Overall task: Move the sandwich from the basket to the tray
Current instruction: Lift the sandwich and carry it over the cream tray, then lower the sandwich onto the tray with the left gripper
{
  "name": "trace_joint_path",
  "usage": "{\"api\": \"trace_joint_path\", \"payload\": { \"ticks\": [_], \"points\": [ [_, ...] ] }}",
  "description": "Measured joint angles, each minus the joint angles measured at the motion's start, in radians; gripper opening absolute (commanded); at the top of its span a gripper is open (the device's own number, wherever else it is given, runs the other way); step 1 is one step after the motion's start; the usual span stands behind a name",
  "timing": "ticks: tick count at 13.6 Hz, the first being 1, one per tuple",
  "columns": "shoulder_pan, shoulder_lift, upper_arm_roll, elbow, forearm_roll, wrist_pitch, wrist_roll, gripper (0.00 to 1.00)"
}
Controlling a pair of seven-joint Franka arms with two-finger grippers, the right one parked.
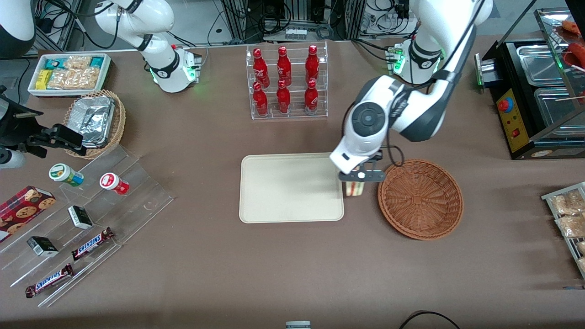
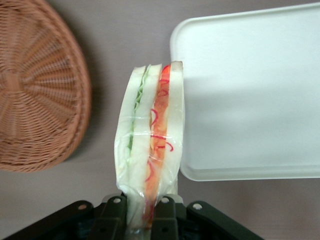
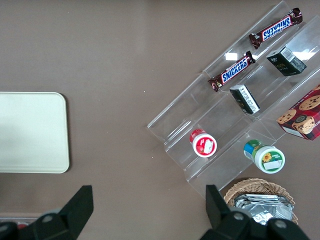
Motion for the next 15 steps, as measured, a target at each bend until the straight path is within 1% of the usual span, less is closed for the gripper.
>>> {"api": "trace_joint_path", "payload": {
  "ticks": [5, 8, 11, 15],
  "points": [
    [-0.076, 0.114, 0.0, 0.07, -0.005, 0.089, -0.035, 0.0],
    [-0.108, 0.196, 0.0, 0.14, -0.005, 0.101, -0.074, 0.0],
    [-0.116, 0.255, 0.001, 0.207, -0.005, 0.101, -0.09, 0.0],
    [-0.116, 0.298, 0.005, 0.254, -0.005, 0.101, -0.111, 0.0]
  ]
}}
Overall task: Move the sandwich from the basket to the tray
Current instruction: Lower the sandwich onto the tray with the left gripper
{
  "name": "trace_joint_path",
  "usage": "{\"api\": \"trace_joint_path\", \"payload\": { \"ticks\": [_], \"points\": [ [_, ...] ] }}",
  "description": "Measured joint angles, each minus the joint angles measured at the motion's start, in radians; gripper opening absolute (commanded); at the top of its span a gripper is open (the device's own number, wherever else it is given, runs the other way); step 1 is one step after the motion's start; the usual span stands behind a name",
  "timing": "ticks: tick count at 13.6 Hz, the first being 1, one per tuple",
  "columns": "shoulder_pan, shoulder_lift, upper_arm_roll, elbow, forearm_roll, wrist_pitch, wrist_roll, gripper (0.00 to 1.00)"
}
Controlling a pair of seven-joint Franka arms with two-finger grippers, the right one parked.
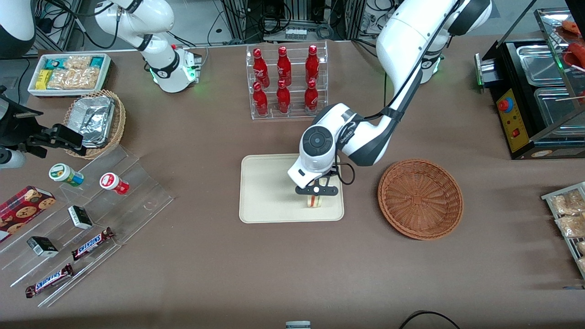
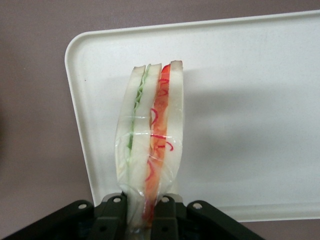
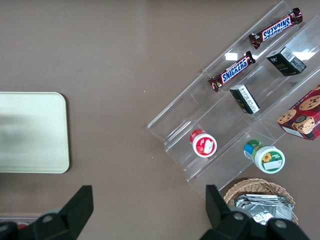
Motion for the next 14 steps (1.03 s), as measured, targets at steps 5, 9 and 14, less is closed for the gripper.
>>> {"api": "trace_joint_path", "payload": {
  "ticks": [5, 9, 14],
  "points": [
    [-0.013, 0.051, 0.001, 0.009, 0.024, 0.061, -0.036, 0.0],
    [-0.03, 0.072, 0.001, 0.014, 0.03, 0.074, -0.051, 0.07],
    [-0.03, 0.073, 0.005, 0.016, 0.03, 0.074, -0.051, 1.0]
  ]
}}
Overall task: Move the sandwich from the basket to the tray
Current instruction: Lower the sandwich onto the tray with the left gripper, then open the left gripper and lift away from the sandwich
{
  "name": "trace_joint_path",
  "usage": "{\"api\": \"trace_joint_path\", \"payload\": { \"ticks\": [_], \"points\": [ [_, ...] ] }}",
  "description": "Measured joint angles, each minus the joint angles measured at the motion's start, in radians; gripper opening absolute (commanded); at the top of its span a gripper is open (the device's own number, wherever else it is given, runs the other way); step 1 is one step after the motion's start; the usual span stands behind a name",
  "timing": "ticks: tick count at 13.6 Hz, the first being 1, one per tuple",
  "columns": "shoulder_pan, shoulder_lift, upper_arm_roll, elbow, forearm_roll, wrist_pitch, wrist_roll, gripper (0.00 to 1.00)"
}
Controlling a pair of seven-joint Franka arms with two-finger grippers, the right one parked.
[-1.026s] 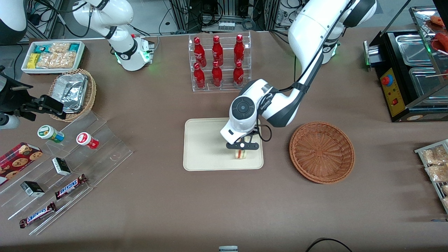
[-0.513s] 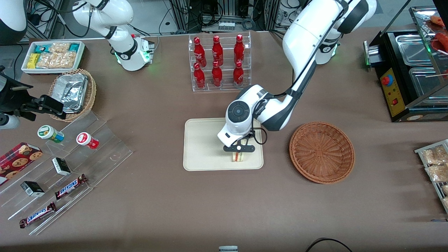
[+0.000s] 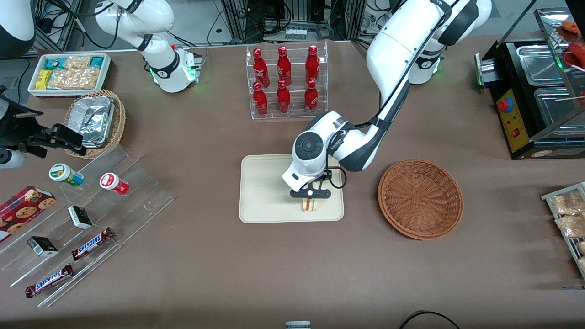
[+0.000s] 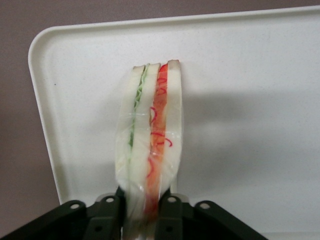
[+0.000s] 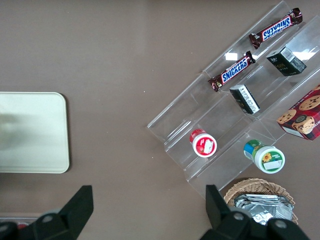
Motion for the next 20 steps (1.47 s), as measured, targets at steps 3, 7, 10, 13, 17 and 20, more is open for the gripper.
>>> {"api": "trace_joint_path", "payload": {
  "ticks": [3, 7, 10, 13, 17, 20],
  "points": [
    [0.0, 0.0, 0.0, 0.0, 0.0, 0.0, 0.0, 1.0],
    [0.0, 0.0, 0.001, 0.007, 0.0, 0.0, -0.001, 1.0],
    [0.0, -0.007, 0.004, 0.042, 0.0, -0.002, -0.006, 1.0],
    [0.004, -0.022, 0.009, 0.092, 0.0, -0.069, -0.025, 1.0],
    [0.005, -0.055, 0.032, 0.155, 0.0, -0.165, -0.031, 1.0],
    [0.007, -0.116, 0.065, 0.168, 0.001, -0.203, -0.031, 1.0]
  ]
}}
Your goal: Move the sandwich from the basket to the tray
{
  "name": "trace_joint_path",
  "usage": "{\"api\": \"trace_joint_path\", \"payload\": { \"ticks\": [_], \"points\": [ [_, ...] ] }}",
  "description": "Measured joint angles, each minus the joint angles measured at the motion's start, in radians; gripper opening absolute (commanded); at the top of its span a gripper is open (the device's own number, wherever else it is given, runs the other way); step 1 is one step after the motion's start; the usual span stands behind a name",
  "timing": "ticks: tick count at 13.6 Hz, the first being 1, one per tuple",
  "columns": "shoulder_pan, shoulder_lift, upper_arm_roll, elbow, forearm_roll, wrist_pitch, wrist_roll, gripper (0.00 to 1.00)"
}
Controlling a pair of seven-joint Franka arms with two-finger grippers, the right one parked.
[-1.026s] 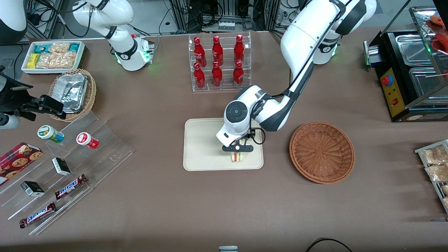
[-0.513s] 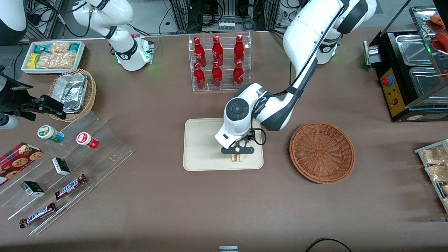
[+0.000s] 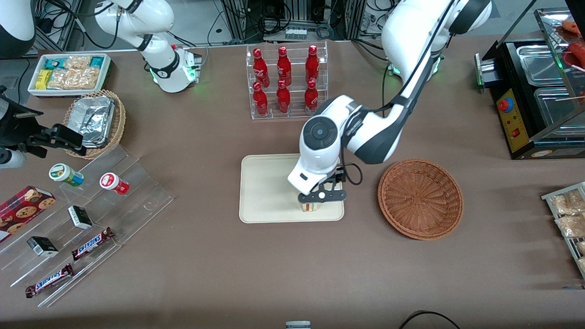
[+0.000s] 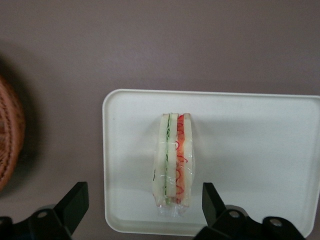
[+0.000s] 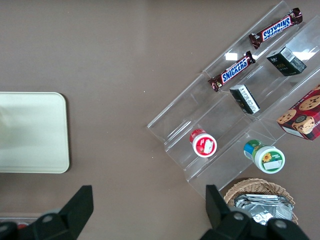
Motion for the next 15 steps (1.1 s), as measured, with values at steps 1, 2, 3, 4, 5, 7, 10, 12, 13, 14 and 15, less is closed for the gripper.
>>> {"api": "trace_joint_path", "payload": {
  "ticks": [1, 2, 3, 4, 5, 7, 10, 12, 13, 14, 15],
  "points": [
    [-0.001, -0.023, 0.018, 0.001, 0.0, -0.022, 0.0, 1.0],
    [0.0, -0.044, 0.041, 0.001, 0.001, -0.046, 0.005, 1.0],
    [0.001, -0.063, 0.064, 0.001, 0.001, -0.065, 0.023, 1.0],
    [0.002, -0.082, 0.087, 0.002, 0.0, -0.08, 0.047, 1.0],
    [0.002, -0.101, 0.115, 0.002, -0.003, -0.099, 0.068, 1.0],
    [0.002, -0.134, 0.184, 0.002, -0.041, -0.12, 0.116, 1.0],
    [0.005, -0.172, 0.319, 0.002, -0.119, -0.164, 0.246, 1.0],
    [0.007, -0.189, 0.412, 0.001, -0.162, -0.202, 0.347, 1.0],
    [0.009, -0.197, 0.455, 0.001, -0.18, -0.216, 0.391, 1.0],
    [0.01, -0.203, 0.495, 0.001, -0.194, -0.228, 0.43, 1.0],
    [0.01, -0.207, 0.537, 0.001, -0.209, -0.242, 0.468, 1.0]
  ]
}}
